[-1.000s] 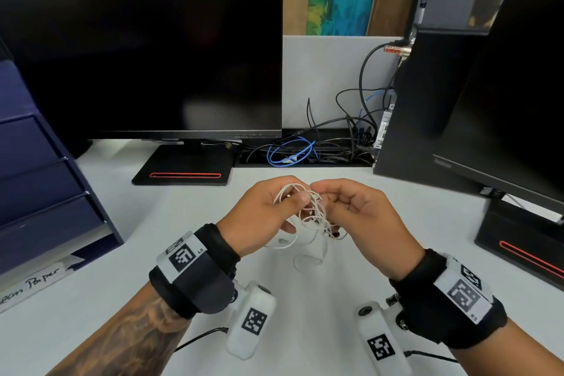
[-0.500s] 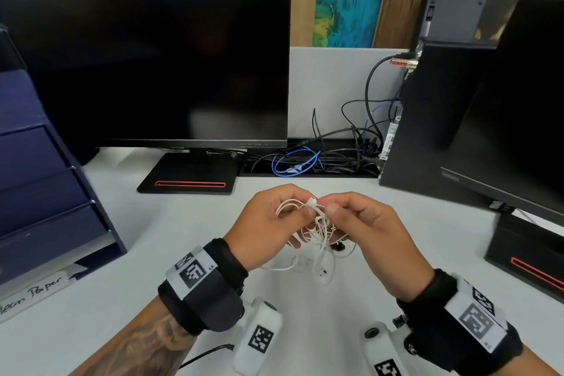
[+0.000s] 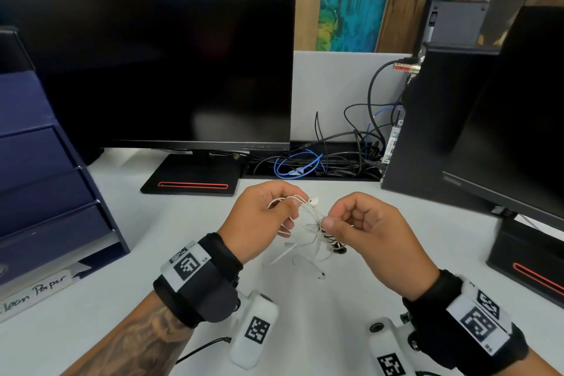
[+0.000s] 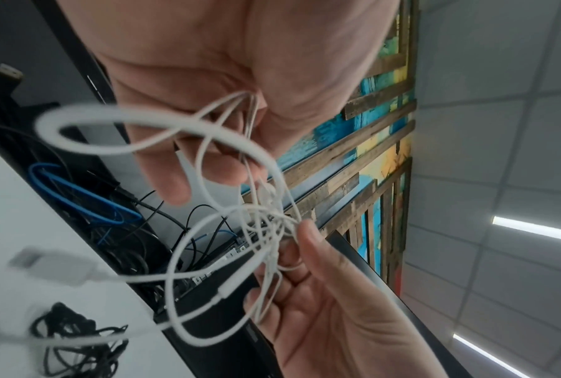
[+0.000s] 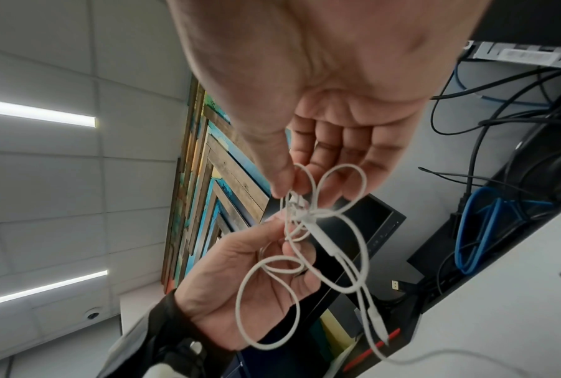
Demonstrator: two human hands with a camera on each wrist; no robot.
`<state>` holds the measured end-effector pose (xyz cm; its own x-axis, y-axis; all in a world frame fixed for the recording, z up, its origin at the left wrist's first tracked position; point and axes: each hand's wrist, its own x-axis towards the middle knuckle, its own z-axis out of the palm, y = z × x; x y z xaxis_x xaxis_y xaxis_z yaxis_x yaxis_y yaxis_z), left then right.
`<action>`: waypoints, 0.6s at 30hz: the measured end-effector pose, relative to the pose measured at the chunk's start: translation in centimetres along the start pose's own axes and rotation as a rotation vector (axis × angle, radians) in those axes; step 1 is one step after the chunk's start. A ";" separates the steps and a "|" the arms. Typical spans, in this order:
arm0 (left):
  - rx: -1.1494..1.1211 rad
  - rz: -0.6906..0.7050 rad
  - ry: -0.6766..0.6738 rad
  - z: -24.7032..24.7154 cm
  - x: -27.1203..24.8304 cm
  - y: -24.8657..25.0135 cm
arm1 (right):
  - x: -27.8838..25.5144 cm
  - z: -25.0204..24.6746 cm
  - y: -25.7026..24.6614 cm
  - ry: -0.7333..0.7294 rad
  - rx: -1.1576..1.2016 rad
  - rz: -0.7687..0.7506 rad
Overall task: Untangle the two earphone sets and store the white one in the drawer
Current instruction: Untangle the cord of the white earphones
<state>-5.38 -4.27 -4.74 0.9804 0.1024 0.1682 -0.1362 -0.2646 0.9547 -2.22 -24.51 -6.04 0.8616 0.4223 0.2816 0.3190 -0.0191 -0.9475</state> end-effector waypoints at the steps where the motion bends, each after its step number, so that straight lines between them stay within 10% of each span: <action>1: -0.006 0.002 0.004 0.0 0.0 0.1 | -0.1 0.0 0.0 -0.015 0.004 0.001; 18: -0.241 -0.071 0.081 -1.0 -0.1 1.1 | -0.3 0.0 0.3 -0.011 -0.119 -0.060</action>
<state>-5.73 -3.63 -3.50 0.9755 0.1914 0.1085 -0.1069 -0.0187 0.9941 -2.36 -24.59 -6.44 0.8357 0.4355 0.3346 0.4147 -0.1009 -0.9044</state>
